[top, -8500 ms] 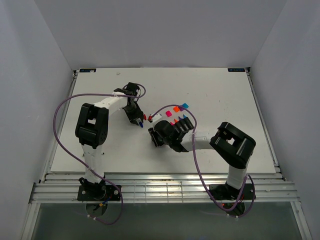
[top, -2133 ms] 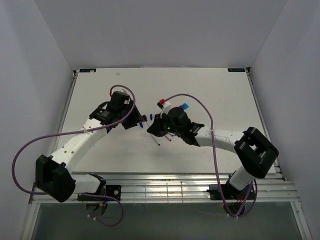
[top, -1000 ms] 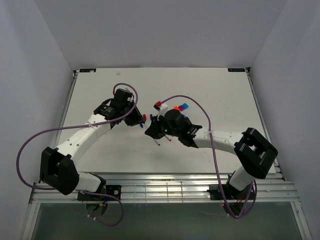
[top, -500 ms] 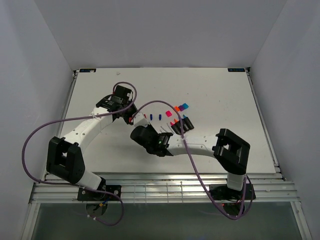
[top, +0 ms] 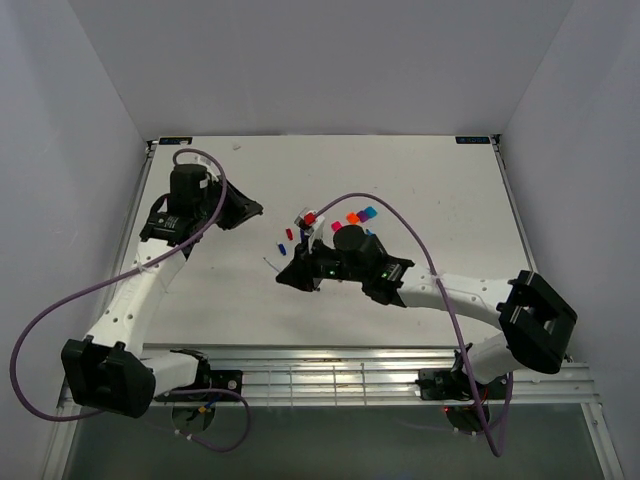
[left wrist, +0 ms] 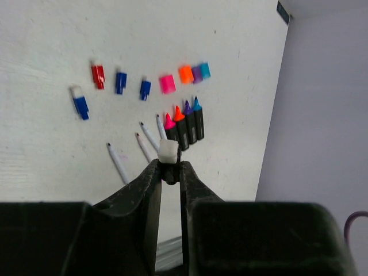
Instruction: Open the pen caps
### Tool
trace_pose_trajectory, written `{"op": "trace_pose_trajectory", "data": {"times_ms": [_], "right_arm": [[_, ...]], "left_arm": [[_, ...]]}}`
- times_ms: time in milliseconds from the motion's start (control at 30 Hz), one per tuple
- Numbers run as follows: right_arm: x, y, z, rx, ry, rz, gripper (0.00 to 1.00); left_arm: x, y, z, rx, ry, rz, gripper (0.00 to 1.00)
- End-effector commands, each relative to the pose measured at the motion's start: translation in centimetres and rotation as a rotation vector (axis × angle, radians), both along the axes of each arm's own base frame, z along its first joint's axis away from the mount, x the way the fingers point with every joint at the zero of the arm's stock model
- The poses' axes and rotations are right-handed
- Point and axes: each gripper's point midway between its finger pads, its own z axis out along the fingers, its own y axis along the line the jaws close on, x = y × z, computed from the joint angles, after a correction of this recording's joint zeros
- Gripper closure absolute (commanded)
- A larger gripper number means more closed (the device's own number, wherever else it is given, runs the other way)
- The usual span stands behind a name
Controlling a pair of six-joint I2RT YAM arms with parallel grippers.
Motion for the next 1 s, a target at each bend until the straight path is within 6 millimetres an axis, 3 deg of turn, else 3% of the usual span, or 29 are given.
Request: {"op": "trace_pose_trajectory", "data": {"times_ms": [0,100,200,233,267,400,433,500,533,800,967], "right_arm": [[-7.6,1.8,4.7,0.238,0.151,0.364,0.92],[-8.1,1.9,4.1,0.244,0.201,0.380,0.92],[-5.7,1.9,1.2,0.107,0.151,0.238,0.92],[-4.2,1.1,-1.8,-0.018,0.162,0.125,0.92],[-3.3,1.0,-2.5,-0.079,0.111,0.090,0.92],[-1.2,-0.6,-7.5,-0.266,0.095,-0.039,0.92],[-0.7,-0.9,-9.3,-0.318,0.107,-0.068,0.92],[-0.6,-0.4,-10.0,-0.339,0.109,-0.067,0.92],[0.1,-0.6,-11.4,-0.383,0.095,-0.104,0.92],[2.0,-1.0,-14.6,-0.501,0.044,-0.188,0.92],[3.0,-1.8,-15.9,-0.551,0.022,-0.250,0.92]], "left_arm": [[2.2,3.3,-0.5,0.093,-0.023,0.128,1.00],[1.9,4.4,-1.4,0.051,0.005,0.164,1.00],[1.4,5.1,-4.0,0.127,0.110,0.159,1.00],[1.2,5.3,-5.2,0.152,0.152,0.158,1.00],[0.4,5.7,-7.5,0.189,0.238,0.153,1.00],[-1.7,6.2,-12.1,0.239,0.341,0.129,1.00],[-2.0,6.1,-12.8,0.237,0.350,0.115,1.00],[-2.4,5.9,-14.5,0.235,0.379,0.101,1.00],[-2.5,5.5,-14.9,0.231,0.388,0.086,1.00],[-2.7,2.8,-18.2,0.252,0.445,0.005,1.00],[-1.8,1.7,-20.0,0.249,0.477,-0.015,0.87]]}}
